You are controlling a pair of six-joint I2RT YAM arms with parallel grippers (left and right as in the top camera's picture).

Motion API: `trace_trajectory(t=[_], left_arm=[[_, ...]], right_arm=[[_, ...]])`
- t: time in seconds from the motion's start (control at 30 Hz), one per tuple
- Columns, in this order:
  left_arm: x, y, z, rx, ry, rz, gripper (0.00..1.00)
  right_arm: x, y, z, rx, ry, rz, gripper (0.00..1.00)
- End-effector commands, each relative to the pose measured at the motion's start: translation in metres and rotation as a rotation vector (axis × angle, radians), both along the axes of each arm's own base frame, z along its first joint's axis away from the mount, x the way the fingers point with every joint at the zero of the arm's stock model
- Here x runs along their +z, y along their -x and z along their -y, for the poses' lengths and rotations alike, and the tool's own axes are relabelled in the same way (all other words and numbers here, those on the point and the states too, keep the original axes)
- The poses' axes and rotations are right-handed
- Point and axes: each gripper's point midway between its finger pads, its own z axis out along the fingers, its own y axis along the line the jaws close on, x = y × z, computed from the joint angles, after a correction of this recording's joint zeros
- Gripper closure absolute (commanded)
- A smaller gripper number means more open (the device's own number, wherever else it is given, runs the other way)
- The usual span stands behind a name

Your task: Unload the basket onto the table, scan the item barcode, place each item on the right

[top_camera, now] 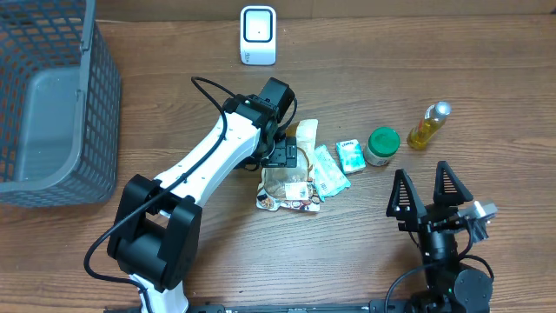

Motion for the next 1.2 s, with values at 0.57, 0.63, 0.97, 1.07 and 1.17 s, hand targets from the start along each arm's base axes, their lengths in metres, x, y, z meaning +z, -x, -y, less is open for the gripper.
trace_trajectory(t=[0.57,0.63,0.97,1.07,1.17], left_arm=[[-0.002,0.0,-0.002,0.018,-0.009,0.002,0.01],[-0.002,0.0,-0.002,0.018,-0.009,0.002,0.0],[-0.002,0.0,-0.002,0.018,-0.009,0.002,0.01],[-0.002,0.0,-0.002,0.018,-0.009,0.002,0.0],[-0.002,0.0,-0.002,0.018,-0.009,0.002,0.0]], right_arm=[[-0.08,-0.012,0.003,-0.032,0.186,-0.295,0.0],[-0.08,-0.012,0.002,-0.037,0.219,-0.289,0.0],[-0.08,-0.012,0.002,-0.042,0.255,-0.284,0.0],[-0.08,-0.012,0.002,-0.042,0.255,-0.283,0.0],[-0.08,-0.012,0.002,-0.042,0.255,-0.284,0.0]])
